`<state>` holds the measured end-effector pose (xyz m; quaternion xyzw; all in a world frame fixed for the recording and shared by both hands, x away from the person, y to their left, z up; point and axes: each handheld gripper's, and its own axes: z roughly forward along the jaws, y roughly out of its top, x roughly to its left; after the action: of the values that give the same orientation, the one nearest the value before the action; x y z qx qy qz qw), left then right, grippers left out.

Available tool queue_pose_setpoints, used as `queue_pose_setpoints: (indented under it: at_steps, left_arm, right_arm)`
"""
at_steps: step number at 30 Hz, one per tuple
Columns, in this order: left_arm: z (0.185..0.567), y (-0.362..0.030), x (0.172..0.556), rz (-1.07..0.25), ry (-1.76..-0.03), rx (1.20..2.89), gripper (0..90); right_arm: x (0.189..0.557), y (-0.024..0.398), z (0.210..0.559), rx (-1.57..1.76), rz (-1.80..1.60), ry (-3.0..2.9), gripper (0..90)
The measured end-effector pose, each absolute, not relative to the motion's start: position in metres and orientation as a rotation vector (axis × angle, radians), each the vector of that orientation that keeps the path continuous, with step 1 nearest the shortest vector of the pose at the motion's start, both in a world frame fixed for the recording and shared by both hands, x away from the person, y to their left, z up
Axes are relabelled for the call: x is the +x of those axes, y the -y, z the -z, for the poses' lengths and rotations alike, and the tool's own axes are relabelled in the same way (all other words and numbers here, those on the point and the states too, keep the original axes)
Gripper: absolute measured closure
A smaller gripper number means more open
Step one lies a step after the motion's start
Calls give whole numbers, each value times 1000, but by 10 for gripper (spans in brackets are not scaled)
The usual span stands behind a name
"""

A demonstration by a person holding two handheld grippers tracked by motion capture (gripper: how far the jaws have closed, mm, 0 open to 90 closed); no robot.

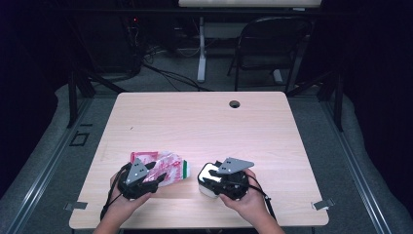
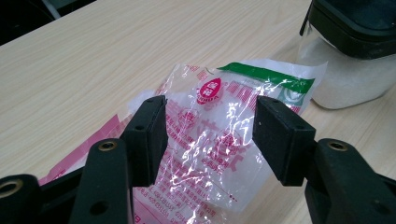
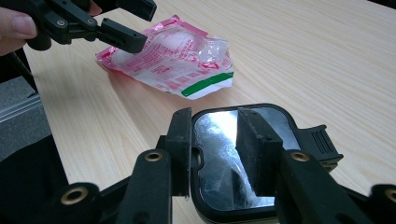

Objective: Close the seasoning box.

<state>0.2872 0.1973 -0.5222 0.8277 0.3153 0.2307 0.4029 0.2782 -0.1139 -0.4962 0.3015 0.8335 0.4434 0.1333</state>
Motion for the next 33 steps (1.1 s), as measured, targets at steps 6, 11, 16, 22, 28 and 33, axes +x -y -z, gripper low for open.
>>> queue_pose_setpoints:
  at_steps: [6,11,16,22,28,33]
  left_arm:
    - [523,-197,287,-584,-799,2090,444]
    - [522,-198,287,-582,-801,2090,444]
    - [522,-198,288,-581,-803,2089,444]
    - [522,-200,288,-587,-811,2080,443]
    - [522,-203,290,-596,-840,2071,435]
    - [523,-208,292,-597,-876,2058,427]
  right_arm:
    - [279,114,496,881,-1291,-2420,653]
    - [279,115,496,887,-1294,-2416,651]
    - [280,117,495,899,-1305,-2409,647]
    - [283,123,492,921,-1314,-2397,624]
    - [287,131,491,972,-1331,-2361,571]
    - [291,139,490,1020,-1348,-2339,555]
